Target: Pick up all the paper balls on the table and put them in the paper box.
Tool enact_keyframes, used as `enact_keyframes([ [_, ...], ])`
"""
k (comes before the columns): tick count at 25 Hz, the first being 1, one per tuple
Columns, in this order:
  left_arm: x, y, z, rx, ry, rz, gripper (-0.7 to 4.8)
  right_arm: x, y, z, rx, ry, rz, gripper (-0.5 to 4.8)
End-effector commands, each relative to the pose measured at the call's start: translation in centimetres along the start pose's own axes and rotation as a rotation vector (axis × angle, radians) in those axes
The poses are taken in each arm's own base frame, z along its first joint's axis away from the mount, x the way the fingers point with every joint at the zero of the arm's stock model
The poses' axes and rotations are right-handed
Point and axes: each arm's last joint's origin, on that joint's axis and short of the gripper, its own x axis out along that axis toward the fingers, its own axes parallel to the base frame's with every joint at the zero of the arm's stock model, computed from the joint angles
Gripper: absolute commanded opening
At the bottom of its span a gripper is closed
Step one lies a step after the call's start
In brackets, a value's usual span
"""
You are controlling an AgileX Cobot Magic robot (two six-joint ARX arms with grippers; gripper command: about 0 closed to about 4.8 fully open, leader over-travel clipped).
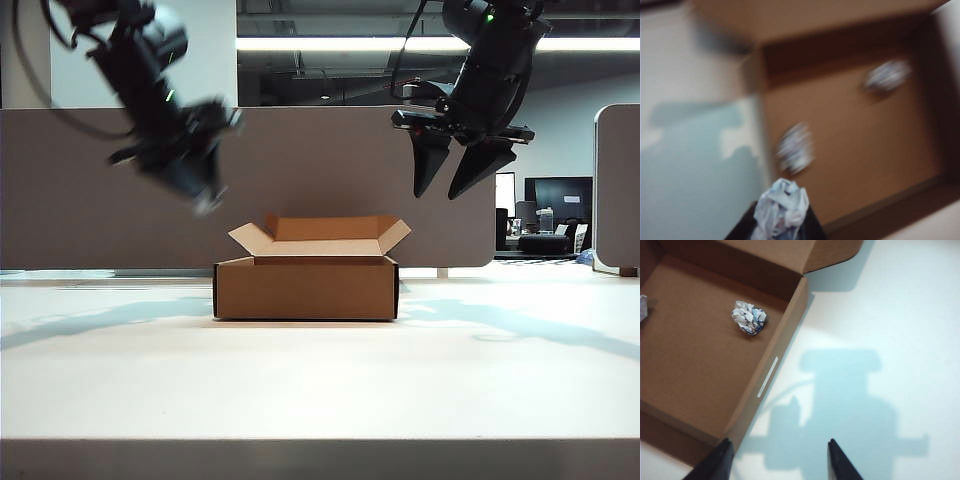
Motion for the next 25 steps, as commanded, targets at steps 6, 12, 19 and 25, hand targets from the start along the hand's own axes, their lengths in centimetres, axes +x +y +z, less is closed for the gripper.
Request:
enact_keyframes([
  [6,0.8,-4.3,1.1,0.046,-0.074,-0.212,2.26,-0.4,0.1,0.2,-0.004,-0.015,0.004,2.65],
  [12,0.7,-4.7,1.1,0.053,-0.074,-0.216,2.78,-0.5,0.1,0.3,-0.004,-0.015,0.005,2.66],
  [19,-3.7,-5.5,1.6,0.153,-0.113,-0.208,-0.06,-6.2,0.0,1.6,-0.005,-0.158,-0.006,1.62],
  [25,-9.7,-6.4,0.7,0.159,-0.075,-0.171,-0.06,-12.1,0.1,1.2,-0.004,-0.204,-0.013,0.4],
])
